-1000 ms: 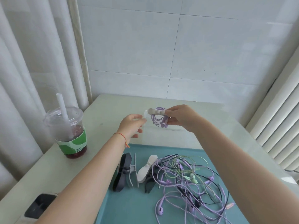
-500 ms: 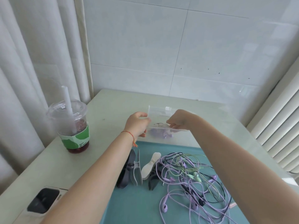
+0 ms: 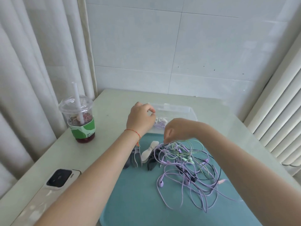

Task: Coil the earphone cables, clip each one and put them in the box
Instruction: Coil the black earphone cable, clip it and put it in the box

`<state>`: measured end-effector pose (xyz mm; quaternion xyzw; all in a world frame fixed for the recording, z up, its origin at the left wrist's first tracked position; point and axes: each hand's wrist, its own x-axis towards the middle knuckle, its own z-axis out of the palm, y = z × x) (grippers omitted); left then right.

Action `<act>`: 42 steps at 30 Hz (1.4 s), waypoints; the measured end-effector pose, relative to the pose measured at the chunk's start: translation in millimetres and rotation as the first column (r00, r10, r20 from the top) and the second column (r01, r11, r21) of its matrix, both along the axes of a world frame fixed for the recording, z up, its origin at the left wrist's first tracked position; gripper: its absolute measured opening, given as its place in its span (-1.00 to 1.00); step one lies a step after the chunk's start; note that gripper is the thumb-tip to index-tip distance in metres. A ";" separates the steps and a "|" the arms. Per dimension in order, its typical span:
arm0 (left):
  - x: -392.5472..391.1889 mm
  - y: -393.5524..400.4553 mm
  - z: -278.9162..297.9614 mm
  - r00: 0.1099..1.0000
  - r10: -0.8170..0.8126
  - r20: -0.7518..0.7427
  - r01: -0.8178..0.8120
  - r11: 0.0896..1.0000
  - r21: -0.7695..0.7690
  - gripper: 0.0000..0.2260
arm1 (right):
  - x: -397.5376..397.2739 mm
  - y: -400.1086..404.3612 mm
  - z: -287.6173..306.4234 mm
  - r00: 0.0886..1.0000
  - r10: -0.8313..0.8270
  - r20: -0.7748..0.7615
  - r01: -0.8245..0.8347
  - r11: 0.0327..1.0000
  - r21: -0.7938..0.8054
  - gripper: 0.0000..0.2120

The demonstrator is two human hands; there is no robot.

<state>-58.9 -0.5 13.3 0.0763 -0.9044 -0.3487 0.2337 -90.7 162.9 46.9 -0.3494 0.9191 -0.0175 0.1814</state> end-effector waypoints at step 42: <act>20.7 45.1 -8.5 0.941 -0.332 0.064 0.268 0.848 0.457 -0.91 | 6.3 68.7 -3.6 0.883 -0.329 0.334 0.385 0.101 -0.917 -0.88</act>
